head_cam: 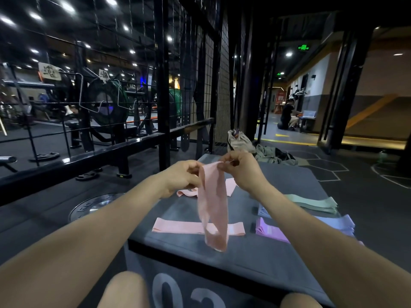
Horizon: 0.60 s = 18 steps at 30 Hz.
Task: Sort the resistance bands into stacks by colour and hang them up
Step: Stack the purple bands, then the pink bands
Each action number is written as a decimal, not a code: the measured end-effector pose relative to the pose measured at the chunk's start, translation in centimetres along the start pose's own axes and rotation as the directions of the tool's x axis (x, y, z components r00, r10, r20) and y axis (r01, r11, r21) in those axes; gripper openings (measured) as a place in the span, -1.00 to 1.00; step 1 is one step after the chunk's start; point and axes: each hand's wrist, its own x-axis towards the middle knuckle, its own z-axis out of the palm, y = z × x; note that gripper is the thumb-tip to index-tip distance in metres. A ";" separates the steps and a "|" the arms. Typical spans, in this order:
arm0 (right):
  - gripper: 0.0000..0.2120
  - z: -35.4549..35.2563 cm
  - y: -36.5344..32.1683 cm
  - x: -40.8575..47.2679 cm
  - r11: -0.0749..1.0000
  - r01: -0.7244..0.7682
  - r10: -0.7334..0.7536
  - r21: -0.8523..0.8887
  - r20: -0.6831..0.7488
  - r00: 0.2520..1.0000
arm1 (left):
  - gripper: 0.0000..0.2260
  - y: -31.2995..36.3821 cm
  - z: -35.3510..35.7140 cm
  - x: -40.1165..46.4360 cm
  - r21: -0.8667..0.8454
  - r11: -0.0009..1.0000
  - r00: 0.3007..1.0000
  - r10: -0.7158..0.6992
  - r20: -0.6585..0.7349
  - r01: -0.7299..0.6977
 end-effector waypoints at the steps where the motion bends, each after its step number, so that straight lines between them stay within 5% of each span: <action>1: -0.81 0.1 0.3 0.0 1.000 -0.014 0.014 -0.004 -0.008 1.000 | -0.60 -0.1 -0.1 -0.1 0.002 1.000 0.998 0.027 0.054 -0.027; 4: -0.89 0.5 1.1 0.0 0.999 -0.054 0.054 -0.003 -0.012 0.998 | -0.58 0.0 0.4 -0.2 -0.006 0.996 0.991 0.091 0.103 -0.091; 9: -0.86 0.9 1.3 -0.5 0.998 -0.053 0.052 0.037 0.010 0.999 | -0.90 -0.1 2.5 0.3 0.228 0.945 0.937 0.283 -0.207 -0.235; 14: -0.80 1.6 2.6 -1.6 0.994 -0.106 0.101 0.024 0.139 0.985 | -0.88 -0.3 2.9 0.3 -0.058 0.984 0.966 0.153 -0.210 -0.168; 18: -0.90 1.8 3.3 -1.7 0.992 -0.090 0.092 -0.085 0.023 0.995 | -0.67 -1.0 2.5 0.6 -0.041 0.995 0.962 0.076 -0.262 -0.090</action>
